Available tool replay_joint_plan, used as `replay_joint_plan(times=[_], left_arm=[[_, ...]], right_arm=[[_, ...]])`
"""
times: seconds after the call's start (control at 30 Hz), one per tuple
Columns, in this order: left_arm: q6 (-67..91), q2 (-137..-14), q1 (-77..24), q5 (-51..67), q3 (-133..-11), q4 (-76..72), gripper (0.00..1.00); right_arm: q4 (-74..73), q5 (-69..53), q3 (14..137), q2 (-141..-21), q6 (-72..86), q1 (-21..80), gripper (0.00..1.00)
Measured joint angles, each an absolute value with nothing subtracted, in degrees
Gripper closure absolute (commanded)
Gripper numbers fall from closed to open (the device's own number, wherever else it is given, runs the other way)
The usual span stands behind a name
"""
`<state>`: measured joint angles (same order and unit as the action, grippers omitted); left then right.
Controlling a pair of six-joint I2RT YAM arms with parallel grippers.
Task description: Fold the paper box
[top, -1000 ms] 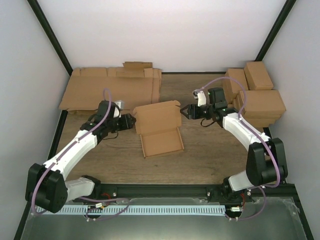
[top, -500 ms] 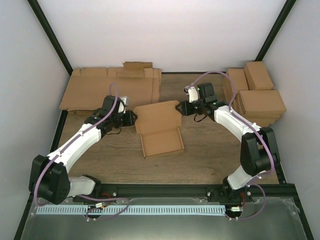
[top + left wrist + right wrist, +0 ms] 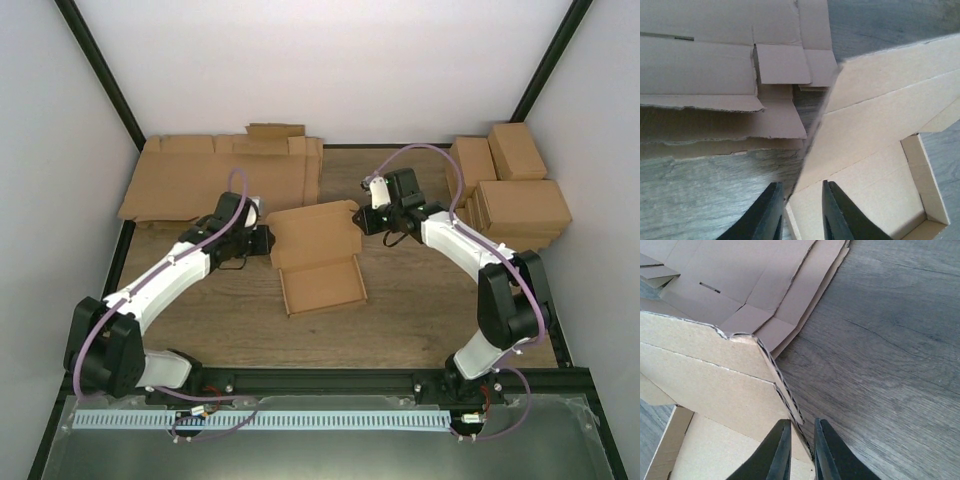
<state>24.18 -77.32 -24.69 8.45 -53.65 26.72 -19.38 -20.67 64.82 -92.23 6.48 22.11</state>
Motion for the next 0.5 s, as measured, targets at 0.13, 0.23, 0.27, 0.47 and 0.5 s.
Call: replay_joint_plan(times=[0.13, 0.23, 0.27, 0.47, 0.5], left_arm=[[23.9, -78.4, -25.0, 7.7, -54.6, 26.7, 0.48], [24.1, -79.1, -25.1, 7.4, -54.8, 26.7, 0.62], [24.0, -79.3, -25.1, 7.3, -54.9, 26.7, 0.67], [23.6, -81.0, -25.4, 7.1, -56.7, 26.9, 0.84], [23.7, -81.1, -25.6, 6.9, -57.0, 27.0, 0.87]], right_arm=[[-19.4, -19.8, 64.8, -92.2, 6.5, 23.0, 0.85], [-19.4, -19.4, 64.8, -92.2, 6.5, 23.3, 0.85], [-19.4, -19.3, 64.8, -92.2, 6.5, 23.4, 0.85], [-19.5, -18.0, 64.8, -92.2, 6.9, 23.8, 0.89], [-19.5, -17.7, 64.8, -92.2, 7.1, 24.0, 0.90]])
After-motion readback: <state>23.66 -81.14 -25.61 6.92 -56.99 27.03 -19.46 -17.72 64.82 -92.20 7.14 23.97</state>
